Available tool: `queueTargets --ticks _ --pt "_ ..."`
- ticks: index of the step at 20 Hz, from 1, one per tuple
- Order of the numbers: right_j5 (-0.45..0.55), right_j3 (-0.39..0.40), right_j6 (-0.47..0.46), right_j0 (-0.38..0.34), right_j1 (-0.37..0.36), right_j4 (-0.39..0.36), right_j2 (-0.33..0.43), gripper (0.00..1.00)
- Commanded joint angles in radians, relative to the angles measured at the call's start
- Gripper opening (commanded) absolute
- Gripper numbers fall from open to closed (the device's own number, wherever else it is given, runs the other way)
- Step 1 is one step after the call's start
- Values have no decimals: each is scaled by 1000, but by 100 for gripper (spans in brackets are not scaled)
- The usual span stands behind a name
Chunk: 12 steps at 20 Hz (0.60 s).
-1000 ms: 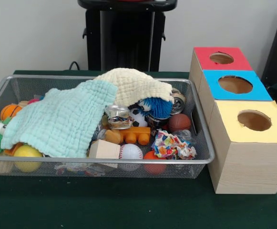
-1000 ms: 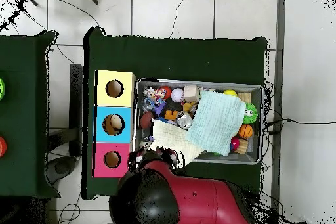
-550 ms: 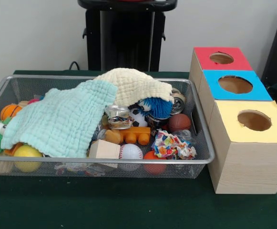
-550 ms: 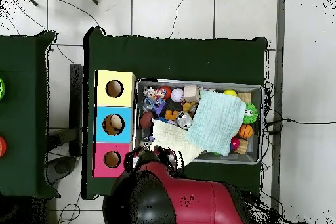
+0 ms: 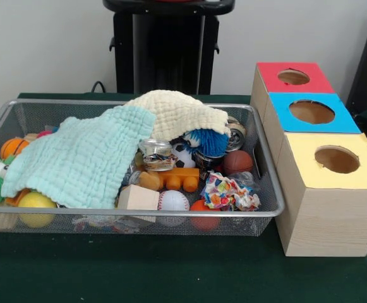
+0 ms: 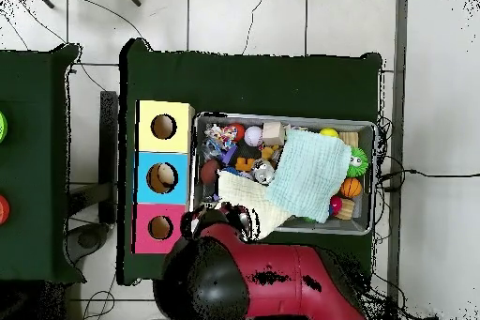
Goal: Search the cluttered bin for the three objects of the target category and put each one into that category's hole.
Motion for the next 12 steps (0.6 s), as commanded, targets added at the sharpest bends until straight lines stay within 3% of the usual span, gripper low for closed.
queueTargets --ticks 1,12 --pt "-99 0 -88 -24 150 -134 54 100" --pt "-169 -58 -24 -3 290 -270 25 100"
